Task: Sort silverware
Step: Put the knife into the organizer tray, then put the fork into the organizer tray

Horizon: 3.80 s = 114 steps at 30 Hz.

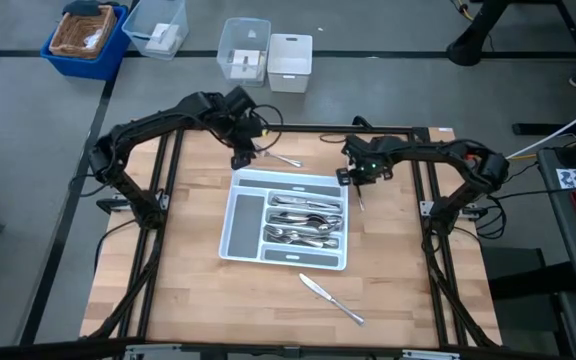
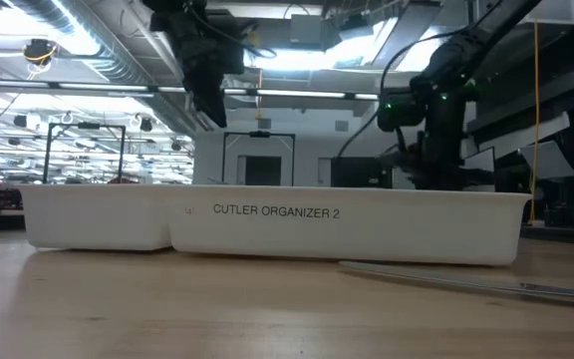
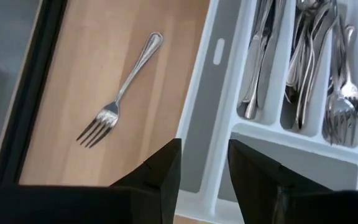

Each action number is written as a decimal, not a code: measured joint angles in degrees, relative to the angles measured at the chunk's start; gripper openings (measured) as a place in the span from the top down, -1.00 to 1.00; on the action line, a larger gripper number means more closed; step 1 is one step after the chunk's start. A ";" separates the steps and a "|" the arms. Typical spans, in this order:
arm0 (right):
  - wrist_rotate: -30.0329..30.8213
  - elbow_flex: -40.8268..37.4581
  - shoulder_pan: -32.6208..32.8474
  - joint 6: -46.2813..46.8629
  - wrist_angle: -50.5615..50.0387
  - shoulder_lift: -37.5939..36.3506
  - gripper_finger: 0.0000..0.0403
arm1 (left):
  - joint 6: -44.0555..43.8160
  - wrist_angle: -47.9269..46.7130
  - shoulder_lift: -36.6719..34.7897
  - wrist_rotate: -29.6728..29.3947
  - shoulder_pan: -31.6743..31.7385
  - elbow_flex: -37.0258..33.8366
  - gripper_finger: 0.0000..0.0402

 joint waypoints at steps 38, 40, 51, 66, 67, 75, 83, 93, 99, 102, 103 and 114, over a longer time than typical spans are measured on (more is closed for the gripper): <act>3.25 18.02 25.26 -42.69 10.26 9.80 0.81 | 0.90 0.28 -0.32 4.80 10.91 0.02 0.39; 3.16 18.02 25.28 -43.61 9.95 10.83 0.81 | 0.85 0.28 -0.32 4.80 10.89 0.02 0.39; 3.89 18.02 25.44 -43.72 8.52 12.55 0.59 | 1.03 0.30 -0.32 4.80 10.73 0.02 0.39; 4.69 22.66 25.44 -40.20 -4.39 8.37 0.40 | 1.28 14.24 2.98 4.80 8.06 0.07 0.39; 5.43 23.70 25.44 -40.44 -6.18 7.59 0.40 | 1.43 15.86 4.07 4.80 7.56 0.07 0.39; 15.54 27.60 24.33 -44.77 -13.10 -1.48 0.41 | 4.48 26.55 15.41 4.75 4.84 0.07 0.39; 14.80 27.66 18.83 -44.81 -16.09 -9.48 0.41 | 6.53 27.20 25.96 4.39 4.66 0.07 0.39; 10.66 27.63 15.16 -44.84 -19.03 -12.66 0.41 | 12.95 28.00 31.44 -4.08 4.59 0.24 0.39; 9.25 27.63 15.29 -44.73 -19.48 -12.63 0.41 | 15.33 26.40 31.57 -4.31 4.66 0.31 0.56; 5.89 27.63 15.29 -42.99 -19.46 -12.63 0.41 | 13.75 26.44 31.63 -4.30 4.68 0.31 0.76; 4.68 27.62 15.29 -41.84 -19.44 -12.63 0.41 | 12.87 26.59 31.64 -4.30 4.70 0.31 0.82; -4.47 27.59 21.74 -28.97 -19.34 -12.63 0.41 | 5.26 24.34 26.89 -1.39 4.42 -0.36 0.97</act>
